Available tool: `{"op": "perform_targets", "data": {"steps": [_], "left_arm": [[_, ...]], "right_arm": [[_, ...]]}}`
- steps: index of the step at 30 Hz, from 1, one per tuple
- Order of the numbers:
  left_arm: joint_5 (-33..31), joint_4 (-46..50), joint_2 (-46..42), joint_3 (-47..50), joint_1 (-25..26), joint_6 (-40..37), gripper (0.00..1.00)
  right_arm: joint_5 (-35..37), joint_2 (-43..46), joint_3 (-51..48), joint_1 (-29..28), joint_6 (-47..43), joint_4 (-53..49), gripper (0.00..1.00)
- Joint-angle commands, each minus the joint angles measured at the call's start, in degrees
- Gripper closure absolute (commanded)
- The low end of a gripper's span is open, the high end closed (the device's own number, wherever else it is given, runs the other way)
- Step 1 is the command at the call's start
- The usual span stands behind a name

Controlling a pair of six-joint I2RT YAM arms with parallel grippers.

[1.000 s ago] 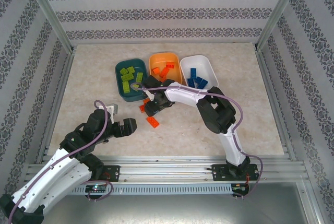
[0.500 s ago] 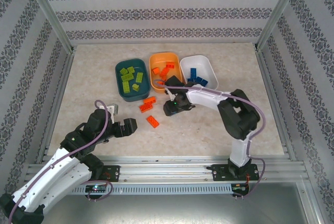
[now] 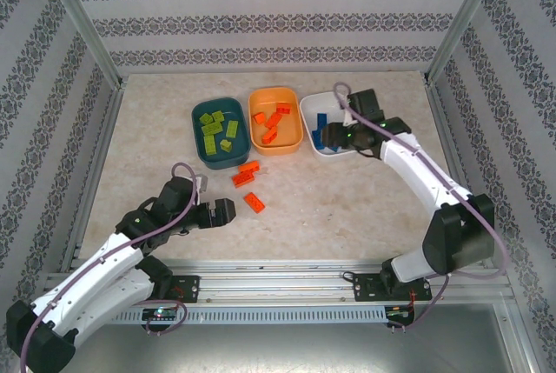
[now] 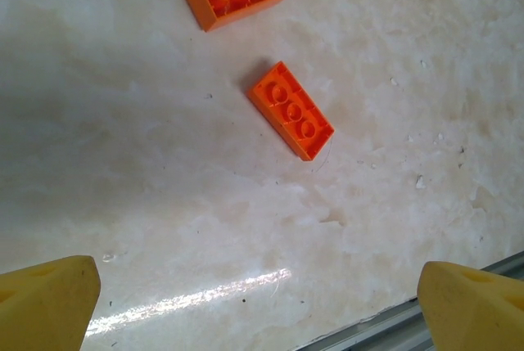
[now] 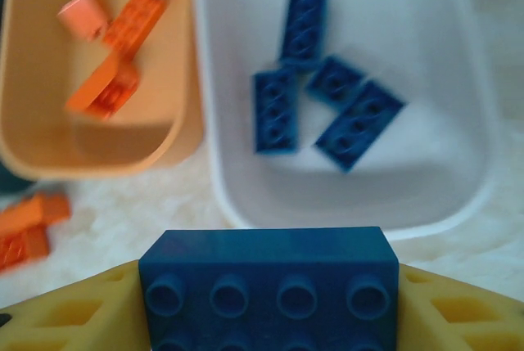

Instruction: Sort the legos into containers by color

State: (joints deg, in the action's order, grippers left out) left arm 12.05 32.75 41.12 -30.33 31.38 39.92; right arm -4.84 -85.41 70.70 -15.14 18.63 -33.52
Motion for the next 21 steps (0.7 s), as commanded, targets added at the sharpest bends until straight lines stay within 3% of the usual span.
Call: {"op": "perform_targets", "data": {"steps": [1, 6, 15, 21], "left_arm": [[1.6, -2.5, 0.3, 0.6, -0.5, 0.3, 0.00], [0.6, -1.1, 0.0, 0.7, -0.6, -0.4, 0.00], [0.4, -0.5, 0.0, 0.9, -0.8, 0.0, 0.00], [-0.3, 0.7, -0.7, 1.0, -0.8, -0.5, 0.00]], "right_arm": [[-1.9, -5.9, 4.3, 4.5, 4.6, 3.1, 0.39], [-4.1, -16.6, 9.8, 8.5, 13.1, 9.7, 0.40], [-5.0, -30.4, 16.1, 7.7, 25.2, 16.1, 0.39], [-3.7, -32.5, 17.1, 6.4, 25.0, 17.0, 0.25]]}}
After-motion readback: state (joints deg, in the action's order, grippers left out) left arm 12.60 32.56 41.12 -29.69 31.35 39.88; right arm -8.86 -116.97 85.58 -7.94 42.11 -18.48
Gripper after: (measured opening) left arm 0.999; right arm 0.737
